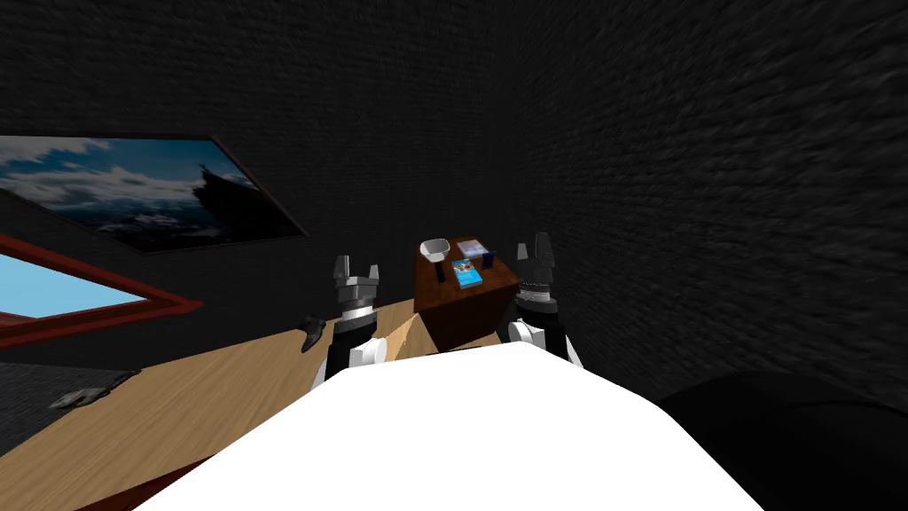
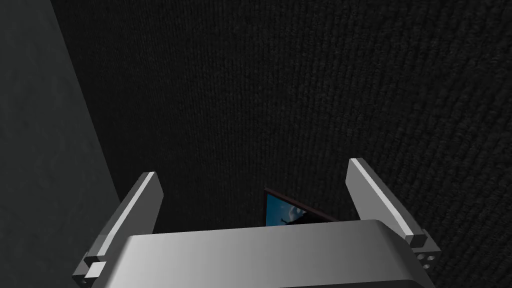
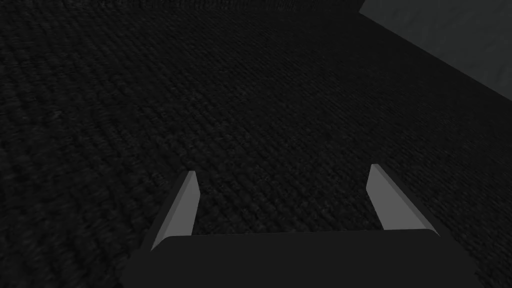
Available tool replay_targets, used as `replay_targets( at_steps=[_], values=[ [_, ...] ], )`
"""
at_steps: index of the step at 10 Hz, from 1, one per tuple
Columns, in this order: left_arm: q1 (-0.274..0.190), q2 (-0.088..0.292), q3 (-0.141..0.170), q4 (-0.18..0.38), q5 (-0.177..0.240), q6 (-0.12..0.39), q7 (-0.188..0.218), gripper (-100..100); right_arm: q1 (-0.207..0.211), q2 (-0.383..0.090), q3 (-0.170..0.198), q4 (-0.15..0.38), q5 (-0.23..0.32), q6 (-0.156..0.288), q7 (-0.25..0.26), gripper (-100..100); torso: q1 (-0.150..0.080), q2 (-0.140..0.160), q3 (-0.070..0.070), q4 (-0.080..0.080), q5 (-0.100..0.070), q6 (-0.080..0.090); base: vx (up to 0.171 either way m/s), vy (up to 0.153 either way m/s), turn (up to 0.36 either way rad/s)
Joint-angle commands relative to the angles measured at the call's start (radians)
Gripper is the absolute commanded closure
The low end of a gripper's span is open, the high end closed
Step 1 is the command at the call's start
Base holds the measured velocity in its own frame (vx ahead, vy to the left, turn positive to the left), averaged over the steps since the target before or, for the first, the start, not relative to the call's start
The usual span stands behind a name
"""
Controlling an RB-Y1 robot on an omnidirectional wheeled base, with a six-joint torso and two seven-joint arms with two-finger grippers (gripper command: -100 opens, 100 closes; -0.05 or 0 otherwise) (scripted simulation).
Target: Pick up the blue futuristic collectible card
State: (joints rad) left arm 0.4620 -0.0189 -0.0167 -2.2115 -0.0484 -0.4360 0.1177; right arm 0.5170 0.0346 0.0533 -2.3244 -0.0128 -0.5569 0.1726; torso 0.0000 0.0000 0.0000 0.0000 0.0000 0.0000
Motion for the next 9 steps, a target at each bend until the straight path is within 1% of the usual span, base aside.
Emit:
replay_targets(
  at_steps=[1, 3, 4, 5, 6, 7, 8, 9],
  values=[
    [0.0, 0.0, 0.0, 0.0, 0.0, 0.0, 0.0, 0, -0.001, -0.042, -0.006, 0.008, 0.007, 0.001, 0.002, -100, 0.0, 0.0, 0.0, 0.0, 0.0, 0.0, -0.009, 0.005, 0.082],
    [0.0, 0.0, 0.0, 0.0, 0.0, 0.0, 0.0, 0, -0.004, -0.105, -0.02, 0.025, 0.022, 0.002, 0.005, -100, 0.0, 0.001, 0.001, 0.0, 0.0, 0.0, -0.025, 0.003, 0.129],
    [0.0, 0.0, 0.0, 0.0, 0.0, 0.0, 0.0, 0, -0.004, -0.114, -0.02, 0.025, 0.022, 0.002, 0.005, -100, 0.0, 0.002, 0.001, 0.0, 0.0, 0.0, -0.02, 0.002, 0.047],
    [0.0, 0.0, 0.0, 0.0, 0.0, 0.0, 0.0, 0, -0.006, -0.153, -0.03, 0.038, 0.033, 0.003, 0.008, -100, 0.0, 0.001, 0.001, 0.0, 0.0, 0.0, -0.017, 0.012, 0.131],
    [0.0, 0.0, 0.0, 0.0, 0.0, 0.0, 0.0, 0, -0.009, -0.183, -0.04, 0.052, 0.046, 0.004, 0.01, -100, 0.0, 0.001, 0.001, 0.0, 0.0, 0.0, -0.03, 0.015, 0.207],
    [0.0, 0.0, 0.0, 0.0, 0.0, 0.0, 0.0, 0, -0.009, -0.199, -0.04, 0.052, 0.046, 0.004, 0.01, -100, 0.0, 0.002, 0.001, 0.0, 0.0, 0.0, -0.025, 0.009, 0.052],
    [0.0, 0.0, 0.0, 0.0, 0.0, 0.0, 0.0, 0, -0.011, -0.237, -0.051, 0.069, 0.061, 0.004, 0.014, -100, 0.0, 0.002, 0.001, 0.0, 0.0, 0.0, -0.026, 0.017, 0.14],
    [0.0, 0.0, 0.0, 0.0, 0.0, 0.0, 0.0, 0, -0.011, -0.247, -0.051, 0.069, 0.061, 0.004, 0.014, -100, 0.001, 0.002, 0.001, 0.0, 0.0, 0.0, -0.017, 0.009, 0.076]
  ],
)
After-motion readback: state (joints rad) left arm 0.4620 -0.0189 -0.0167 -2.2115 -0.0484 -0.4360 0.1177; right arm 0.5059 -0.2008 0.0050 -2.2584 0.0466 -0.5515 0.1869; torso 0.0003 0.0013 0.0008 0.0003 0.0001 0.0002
